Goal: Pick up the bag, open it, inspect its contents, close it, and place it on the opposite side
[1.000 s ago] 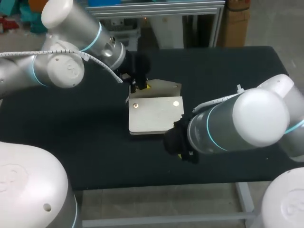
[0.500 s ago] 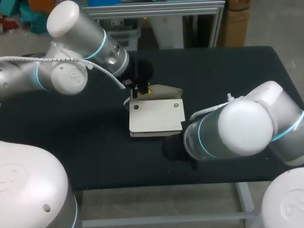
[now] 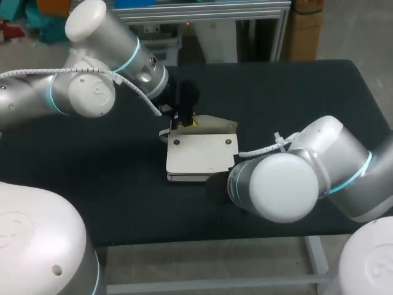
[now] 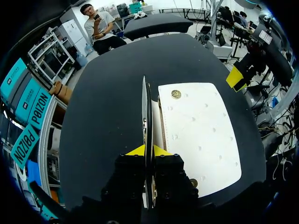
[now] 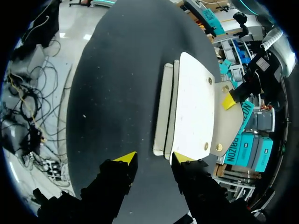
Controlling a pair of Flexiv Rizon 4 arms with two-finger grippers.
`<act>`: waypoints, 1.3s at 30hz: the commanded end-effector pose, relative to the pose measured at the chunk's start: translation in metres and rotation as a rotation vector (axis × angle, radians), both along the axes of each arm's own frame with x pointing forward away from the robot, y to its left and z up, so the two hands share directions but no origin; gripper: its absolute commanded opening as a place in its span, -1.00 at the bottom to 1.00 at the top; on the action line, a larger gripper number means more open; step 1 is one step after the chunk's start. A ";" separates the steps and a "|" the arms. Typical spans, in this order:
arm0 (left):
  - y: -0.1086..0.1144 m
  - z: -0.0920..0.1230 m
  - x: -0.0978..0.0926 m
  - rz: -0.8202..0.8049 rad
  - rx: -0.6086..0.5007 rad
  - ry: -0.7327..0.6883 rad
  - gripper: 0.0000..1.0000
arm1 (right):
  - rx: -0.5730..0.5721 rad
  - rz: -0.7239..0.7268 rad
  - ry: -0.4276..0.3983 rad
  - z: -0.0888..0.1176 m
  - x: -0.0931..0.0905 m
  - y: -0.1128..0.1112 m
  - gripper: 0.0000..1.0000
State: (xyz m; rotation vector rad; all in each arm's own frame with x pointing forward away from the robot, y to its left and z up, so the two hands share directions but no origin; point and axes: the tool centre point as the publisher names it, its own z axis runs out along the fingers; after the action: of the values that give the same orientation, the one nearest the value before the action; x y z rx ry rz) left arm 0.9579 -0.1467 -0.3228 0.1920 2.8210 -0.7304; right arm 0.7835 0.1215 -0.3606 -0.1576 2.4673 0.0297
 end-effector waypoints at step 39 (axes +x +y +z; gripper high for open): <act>0.001 -0.012 -0.007 -0.040 -0.004 0.031 -1.00 | -0.032 -0.181 -0.461 -0.009 0.025 0.012 -0.59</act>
State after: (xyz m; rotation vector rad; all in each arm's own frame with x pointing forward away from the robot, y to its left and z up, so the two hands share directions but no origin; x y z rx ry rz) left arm 0.9525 -0.1466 -0.3328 0.2368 2.8601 -0.7469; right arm 0.8166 0.1307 -0.3689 0.0395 2.2431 -0.0855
